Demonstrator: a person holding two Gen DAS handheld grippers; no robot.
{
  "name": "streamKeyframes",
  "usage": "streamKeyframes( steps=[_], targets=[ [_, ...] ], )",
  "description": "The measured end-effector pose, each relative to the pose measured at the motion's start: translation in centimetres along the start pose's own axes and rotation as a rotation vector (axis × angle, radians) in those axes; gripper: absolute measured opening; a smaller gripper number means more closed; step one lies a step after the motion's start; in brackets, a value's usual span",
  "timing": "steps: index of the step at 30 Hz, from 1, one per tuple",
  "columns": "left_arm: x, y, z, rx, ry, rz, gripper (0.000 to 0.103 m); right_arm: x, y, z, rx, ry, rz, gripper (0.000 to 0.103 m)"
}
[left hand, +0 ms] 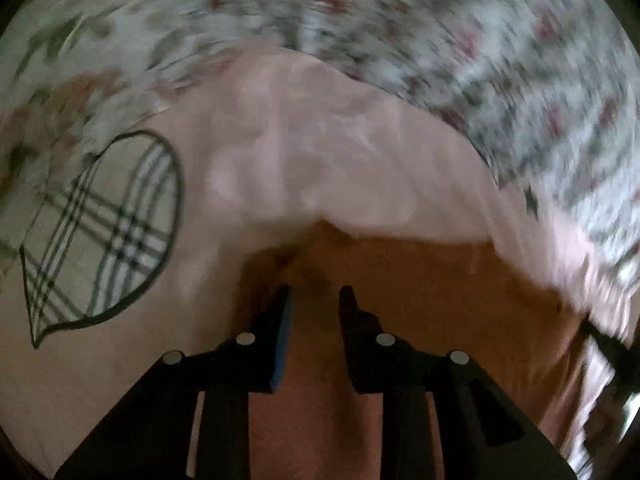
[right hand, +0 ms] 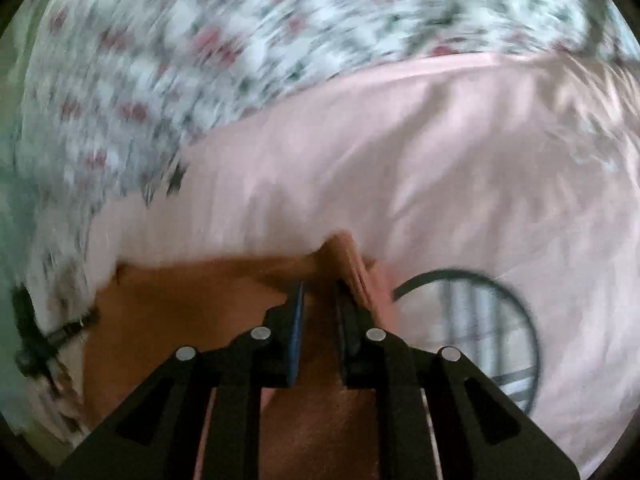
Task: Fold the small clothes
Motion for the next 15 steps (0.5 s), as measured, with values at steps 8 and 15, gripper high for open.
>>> streamKeyframes(
  steps=[8, 15],
  targets=[
    [5.0, -7.8, 2.1, 0.095, -0.057, 0.004, 0.037, 4.6, -5.7, 2.2, 0.007, 0.049, -0.006, 0.018],
    [9.6, -17.1, 0.5, 0.079, -0.132, 0.077, 0.039, 6.0, -13.0, 4.3, 0.014, 0.086, 0.088, 0.02]
  ],
)
Point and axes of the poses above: each gripper's, at about its wrist camera, not at the fingertips, and x roughly against the way its jaws point, z to its left, y to its top, the point moved 5 cm from there along -x, roughly the way its jaws point, and after that the axes turned 3 degrees about -x, right-handed, at the moved point
